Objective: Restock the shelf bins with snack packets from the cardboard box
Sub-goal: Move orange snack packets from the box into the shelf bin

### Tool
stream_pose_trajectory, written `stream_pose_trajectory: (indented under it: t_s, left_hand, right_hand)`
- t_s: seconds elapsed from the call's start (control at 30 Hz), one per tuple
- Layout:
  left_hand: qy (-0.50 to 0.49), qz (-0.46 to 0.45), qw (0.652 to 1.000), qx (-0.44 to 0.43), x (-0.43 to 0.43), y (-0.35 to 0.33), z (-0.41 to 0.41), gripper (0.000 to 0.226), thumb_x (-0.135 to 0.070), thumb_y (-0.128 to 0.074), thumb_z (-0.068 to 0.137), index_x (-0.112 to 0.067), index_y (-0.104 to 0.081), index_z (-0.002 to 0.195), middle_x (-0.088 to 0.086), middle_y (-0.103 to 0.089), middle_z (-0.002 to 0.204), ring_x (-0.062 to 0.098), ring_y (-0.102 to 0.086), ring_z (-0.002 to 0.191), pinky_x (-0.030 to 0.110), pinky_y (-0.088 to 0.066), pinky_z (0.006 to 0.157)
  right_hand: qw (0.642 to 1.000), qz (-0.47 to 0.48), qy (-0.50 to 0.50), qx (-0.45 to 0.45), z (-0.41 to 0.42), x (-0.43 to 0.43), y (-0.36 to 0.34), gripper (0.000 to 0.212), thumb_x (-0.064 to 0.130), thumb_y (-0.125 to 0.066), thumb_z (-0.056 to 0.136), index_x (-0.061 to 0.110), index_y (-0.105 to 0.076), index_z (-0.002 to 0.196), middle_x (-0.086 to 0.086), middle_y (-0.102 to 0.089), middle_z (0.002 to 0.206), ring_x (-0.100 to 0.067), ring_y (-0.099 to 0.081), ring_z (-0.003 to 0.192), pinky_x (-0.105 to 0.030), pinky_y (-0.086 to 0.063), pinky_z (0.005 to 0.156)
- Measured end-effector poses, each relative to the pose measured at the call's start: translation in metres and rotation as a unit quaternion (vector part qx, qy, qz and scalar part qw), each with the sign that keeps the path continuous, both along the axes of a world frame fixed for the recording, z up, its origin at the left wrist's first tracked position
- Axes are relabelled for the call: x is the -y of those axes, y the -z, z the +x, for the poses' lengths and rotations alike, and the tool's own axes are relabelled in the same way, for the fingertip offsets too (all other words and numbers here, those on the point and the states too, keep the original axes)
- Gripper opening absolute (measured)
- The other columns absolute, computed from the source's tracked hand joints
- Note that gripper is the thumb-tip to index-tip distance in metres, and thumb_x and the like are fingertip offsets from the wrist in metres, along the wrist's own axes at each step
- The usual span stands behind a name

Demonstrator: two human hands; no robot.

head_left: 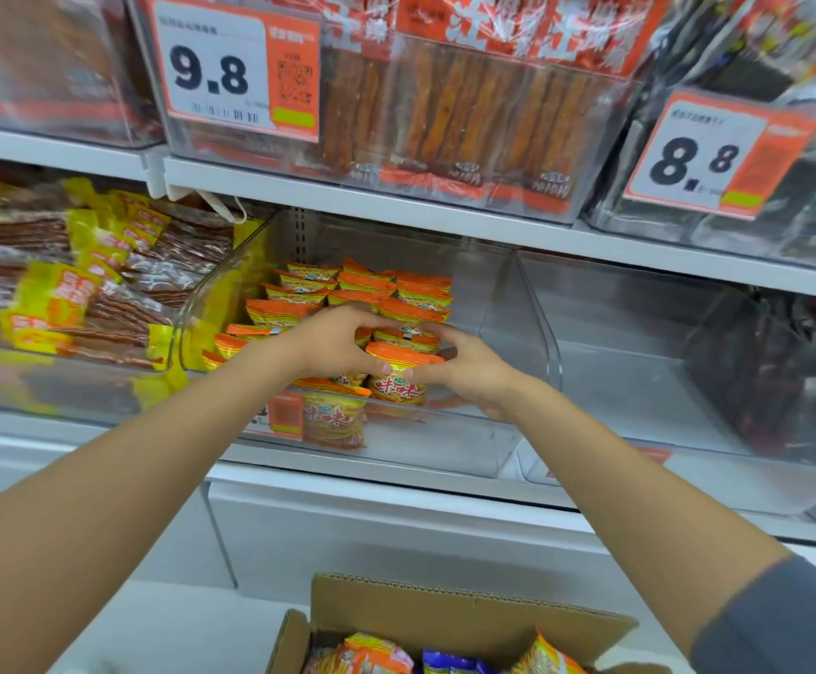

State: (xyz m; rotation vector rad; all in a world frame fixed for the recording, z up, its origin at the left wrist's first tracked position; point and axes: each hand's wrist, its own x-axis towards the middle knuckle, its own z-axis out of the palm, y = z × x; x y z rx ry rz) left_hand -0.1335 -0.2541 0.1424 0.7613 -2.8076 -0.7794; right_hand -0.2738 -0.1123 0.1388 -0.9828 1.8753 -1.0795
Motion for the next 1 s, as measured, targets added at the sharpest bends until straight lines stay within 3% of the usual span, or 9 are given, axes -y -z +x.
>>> stream_pose_trajectory:
  t_s: [0.13,0.27,0.33,0.47,0.6,0.7,0.8,0.9,1.0]
  left_hand:
    - [-0.040,-0.038,0.996,-0.069,-0.016,-0.009,0.011,0.058,-0.046,-0.076,0.078,-0.033,-0.058,0.131,-0.006,-0.056,0.137,0.017,-0.051,0.126,0.040,-0.044,0.104]
    - [-0.055,-0.034,0.985,-0.161,-0.063,-0.018,0.022,0.025,-0.030,-0.076,0.081,-0.023,-0.069,0.105,-0.006,-0.068,0.095,0.004,-0.058,0.077,0.020,-0.047,0.070]
    - [-0.042,-0.010,0.985,-0.167,-0.095,-0.018,0.028,0.015,-0.023,-0.077,0.081,-0.021,-0.069,0.093,-0.008,-0.064,0.077,-0.002,-0.051,0.062,0.017,-0.040,0.059]
    - [-0.030,0.066,0.991,-0.110,-0.157,0.015,0.047,0.012,-0.021,-0.075,0.083,-0.016,-0.068,0.091,-0.009,-0.060,0.072,0.002,-0.053,0.062,0.024,-0.044,0.066]
    - [-0.047,0.135,0.990,-0.005,-0.199,0.078,0.072,0.011,-0.020,-0.073,0.085,-0.016,-0.068,0.094,0.001,-0.067,0.088,0.009,-0.059,0.076,0.020,-0.045,0.070]
    - [-0.078,0.191,0.978,0.019,-0.214,0.121,0.088,0.008,-0.022,-0.073,0.085,-0.022,-0.068,0.091,0.000,-0.070,0.092,0.006,-0.063,0.082,0.021,-0.045,0.075]
    - [-0.086,0.229,0.969,0.035,-0.224,0.139,0.082,0.010,-0.024,-0.071,0.087,-0.025,-0.067,0.097,-0.006,-0.068,0.094,0.005,-0.063,0.088,0.022,-0.051,0.076]
    - [-0.067,0.256,0.964,0.037,-0.233,0.142,0.063,0.015,-0.024,-0.068,0.089,-0.021,-0.068,0.104,-0.005,-0.068,0.098,0.007,-0.064,0.091,0.021,-0.050,0.075]
    - [-0.056,0.281,0.957,0.047,-0.242,0.144,0.053,0.016,-0.022,-0.067,0.090,-0.019,-0.068,0.106,-0.003,-0.068,0.099,0.010,-0.065,0.093,0.025,-0.052,0.080]
  right_hand:
    - [0.986,-0.084,0.004,-0.147,0.006,-0.024,-0.018,0.064,0.008,-0.076,0.082,0.014,-0.048,0.139,0.003,-0.052,0.119,-0.006,-0.052,0.096,-0.001,-0.041,0.065]
    - [0.954,-0.142,0.027,-0.264,0.016,-0.065,-0.024,0.022,0.008,-0.073,0.081,0.020,-0.069,0.098,0.004,-0.065,0.082,-0.007,-0.053,0.070,-0.022,-0.046,0.070]
    - [0.947,-0.140,0.010,-0.288,0.025,-0.097,-0.019,0.018,0.006,-0.070,0.081,0.022,-0.068,0.089,0.009,-0.061,0.070,-0.003,-0.050,0.061,-0.019,-0.043,0.066]
    - [0.956,-0.044,-0.065,-0.283,0.032,-0.169,0.019,0.016,0.008,-0.066,0.083,0.019,-0.068,0.094,0.007,-0.063,0.076,-0.008,-0.052,0.063,-0.019,-0.042,0.062]
    - [0.961,0.080,-0.107,-0.244,0.015,-0.236,0.084,0.018,0.014,-0.067,0.087,0.019,-0.069,0.105,0.002,-0.067,0.098,-0.012,-0.061,0.088,-0.026,-0.049,0.082]
    - [0.965,0.140,-0.105,-0.197,-0.004,-0.267,0.124,0.022,0.020,-0.072,0.087,0.019,-0.069,0.109,0.006,-0.066,0.106,-0.009,-0.061,0.101,-0.023,-0.047,0.090]
    - [0.959,0.200,-0.113,-0.167,-0.013,-0.278,0.147,0.033,0.037,-0.076,0.082,0.019,-0.066,0.109,0.004,-0.065,0.099,-0.013,-0.062,0.093,-0.033,-0.052,0.087]
    - [0.939,0.274,-0.151,-0.143,-0.003,-0.281,0.159,0.057,0.054,-0.075,0.077,0.018,-0.057,0.118,0.008,-0.061,0.094,-0.008,-0.058,0.086,-0.027,-0.047,0.073]
    - [0.909,0.299,-0.195,-0.215,0.015,-0.285,0.175,0.041,0.035,-0.070,0.085,0.016,-0.054,0.117,0.003,-0.056,0.099,-0.017,-0.056,0.093,-0.032,-0.047,0.074]
